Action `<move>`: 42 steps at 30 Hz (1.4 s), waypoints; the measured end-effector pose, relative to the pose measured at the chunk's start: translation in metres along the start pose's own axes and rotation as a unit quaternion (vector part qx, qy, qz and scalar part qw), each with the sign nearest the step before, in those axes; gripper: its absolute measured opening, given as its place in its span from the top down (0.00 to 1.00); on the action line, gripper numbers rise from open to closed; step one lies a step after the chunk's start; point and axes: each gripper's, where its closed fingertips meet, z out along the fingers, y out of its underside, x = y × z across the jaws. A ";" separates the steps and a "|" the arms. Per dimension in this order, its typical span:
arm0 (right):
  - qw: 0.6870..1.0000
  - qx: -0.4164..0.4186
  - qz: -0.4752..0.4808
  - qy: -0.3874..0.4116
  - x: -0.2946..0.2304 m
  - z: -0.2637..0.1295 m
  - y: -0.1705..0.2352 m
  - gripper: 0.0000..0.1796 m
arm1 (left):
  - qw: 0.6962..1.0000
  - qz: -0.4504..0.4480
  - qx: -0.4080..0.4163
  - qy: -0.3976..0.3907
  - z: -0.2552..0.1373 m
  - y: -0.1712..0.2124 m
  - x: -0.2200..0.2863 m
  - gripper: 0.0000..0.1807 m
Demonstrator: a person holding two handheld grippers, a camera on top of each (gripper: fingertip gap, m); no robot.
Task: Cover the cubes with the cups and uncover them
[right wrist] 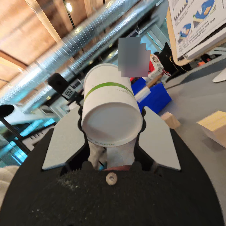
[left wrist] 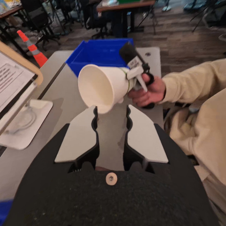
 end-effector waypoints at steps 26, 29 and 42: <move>0.884 -0.382 -0.260 0.075 -0.012 0.005 0.045 0.49 | 0.926 0.066 -0.346 0.139 0.029 0.038 0.013 0.55; 0.883 -0.381 -0.265 0.068 -0.014 0.008 0.048 0.49 | 0.910 0.045 -0.365 0.189 0.037 0.048 0.022 0.53; 0.895 -0.354 -0.270 0.032 -0.019 0.010 0.049 0.49 | 0.910 0.006 -0.324 0.259 0.060 0.072 0.045 0.56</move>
